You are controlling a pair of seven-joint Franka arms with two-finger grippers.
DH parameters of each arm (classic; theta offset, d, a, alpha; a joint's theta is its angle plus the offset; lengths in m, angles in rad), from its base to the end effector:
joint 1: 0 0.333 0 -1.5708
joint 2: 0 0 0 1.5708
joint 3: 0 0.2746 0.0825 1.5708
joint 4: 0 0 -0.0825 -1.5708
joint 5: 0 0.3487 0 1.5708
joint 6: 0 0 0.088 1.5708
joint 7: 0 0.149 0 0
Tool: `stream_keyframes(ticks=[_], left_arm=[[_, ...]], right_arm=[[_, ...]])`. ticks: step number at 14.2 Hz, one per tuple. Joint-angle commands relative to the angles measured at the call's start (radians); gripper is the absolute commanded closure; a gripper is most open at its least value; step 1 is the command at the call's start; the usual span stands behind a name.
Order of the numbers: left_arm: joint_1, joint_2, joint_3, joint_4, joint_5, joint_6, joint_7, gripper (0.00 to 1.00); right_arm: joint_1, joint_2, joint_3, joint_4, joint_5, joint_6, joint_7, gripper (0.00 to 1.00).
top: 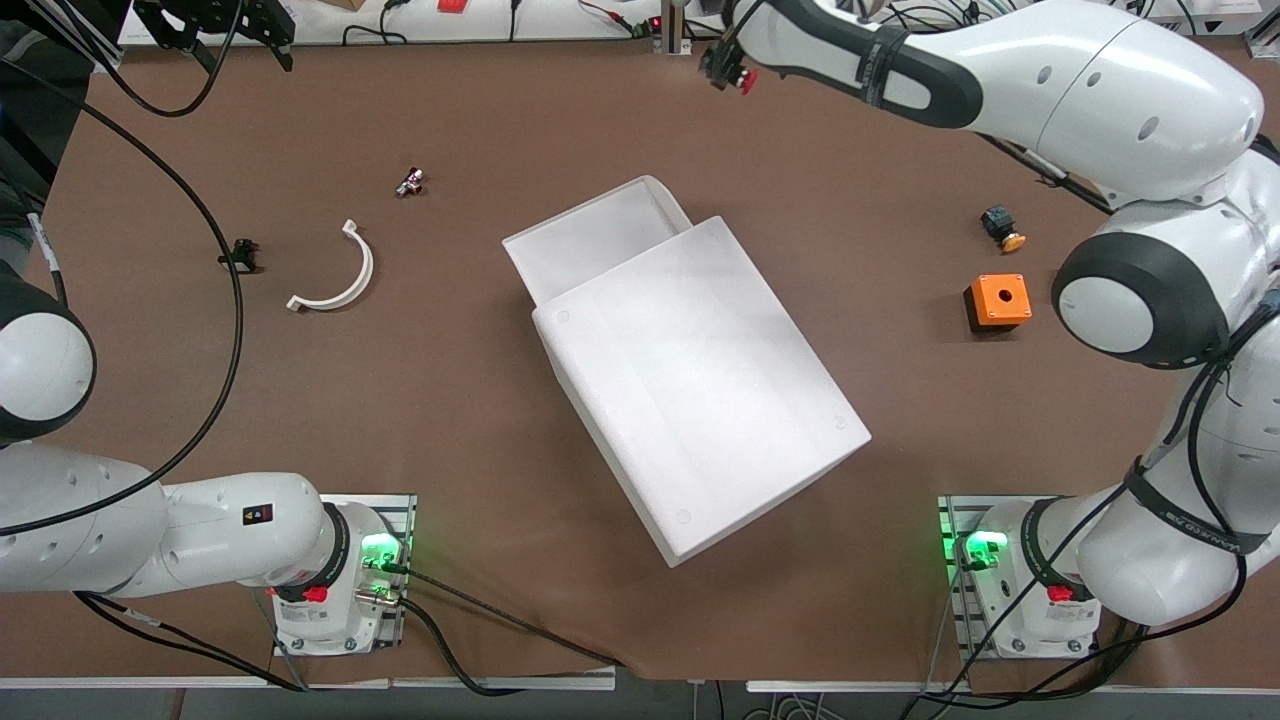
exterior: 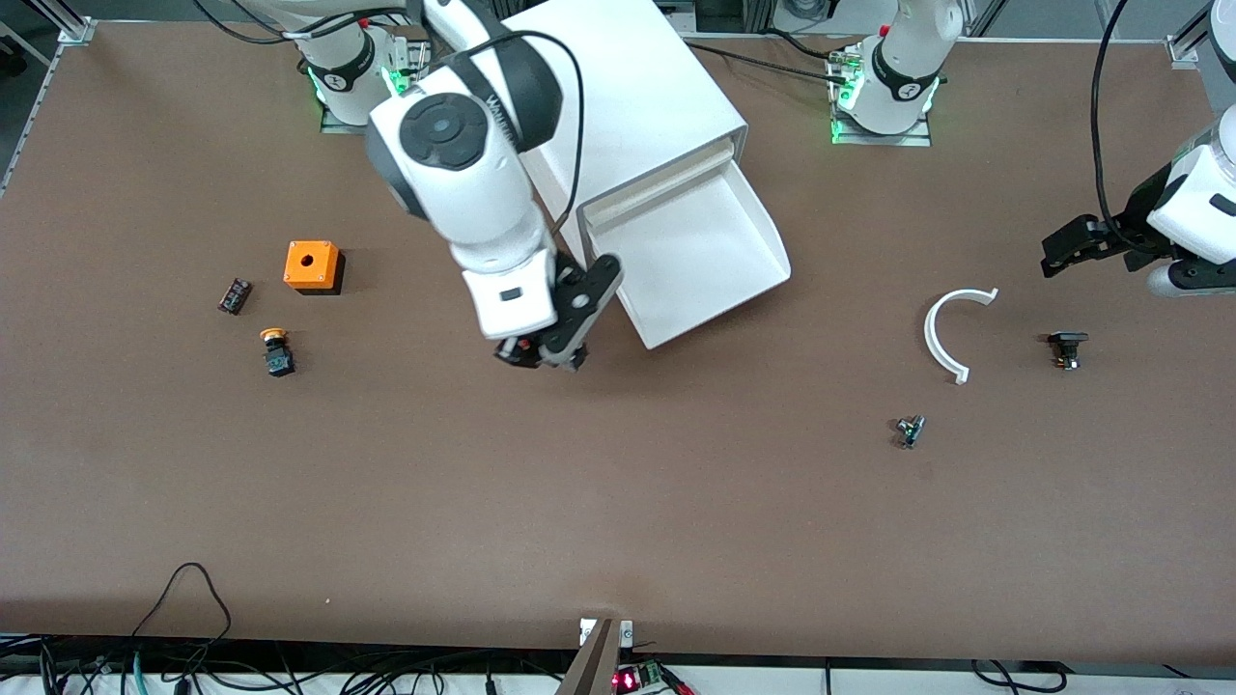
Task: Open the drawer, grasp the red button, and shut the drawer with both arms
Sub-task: 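Lift the red button out and carry it beside the orange box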
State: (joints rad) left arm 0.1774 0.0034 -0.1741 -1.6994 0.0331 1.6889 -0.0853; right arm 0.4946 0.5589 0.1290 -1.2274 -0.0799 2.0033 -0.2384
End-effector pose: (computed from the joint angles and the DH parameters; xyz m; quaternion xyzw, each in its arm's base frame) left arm 0.5259 0.0064 0.4931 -0.9990 -0.0422 0.0063 0.0164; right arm 0.5764 0.3824 0.4037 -0.9033 -0.4145 -0.1093 0.0162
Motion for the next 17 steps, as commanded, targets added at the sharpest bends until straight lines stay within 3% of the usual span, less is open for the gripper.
stream_keyframes(ticks=[1,4,9,12,17], left_arm=[[-0.021,0.061,-0.016,0.001,-0.015,0.055,-0.062,0.0],[-0.064,0.101,-0.067,-0.116,-0.015,0.237,-0.255,0.0],[-0.214,0.196,-0.068,-0.288,-0.009,0.569,-0.594,0.0],[-0.282,0.276,-0.067,-0.296,-0.009,0.659,-0.736,0.0],[-0.363,0.282,-0.074,-0.368,-0.006,0.727,-0.771,0.0]], right_arm=[[-0.074,-0.048,0.001,-0.102,0.009,0.023,0.171,0.79],[-0.163,-0.065,0.0,-0.185,0.012,0.019,0.177,0.79],[-0.292,-0.106,-0.002,-0.391,0.012,0.052,0.212,0.79],[-0.395,-0.135,0.0,-0.533,0.017,0.116,0.24,0.79],[-0.456,-0.142,0.0,-0.742,0.016,0.358,0.246,0.79]])
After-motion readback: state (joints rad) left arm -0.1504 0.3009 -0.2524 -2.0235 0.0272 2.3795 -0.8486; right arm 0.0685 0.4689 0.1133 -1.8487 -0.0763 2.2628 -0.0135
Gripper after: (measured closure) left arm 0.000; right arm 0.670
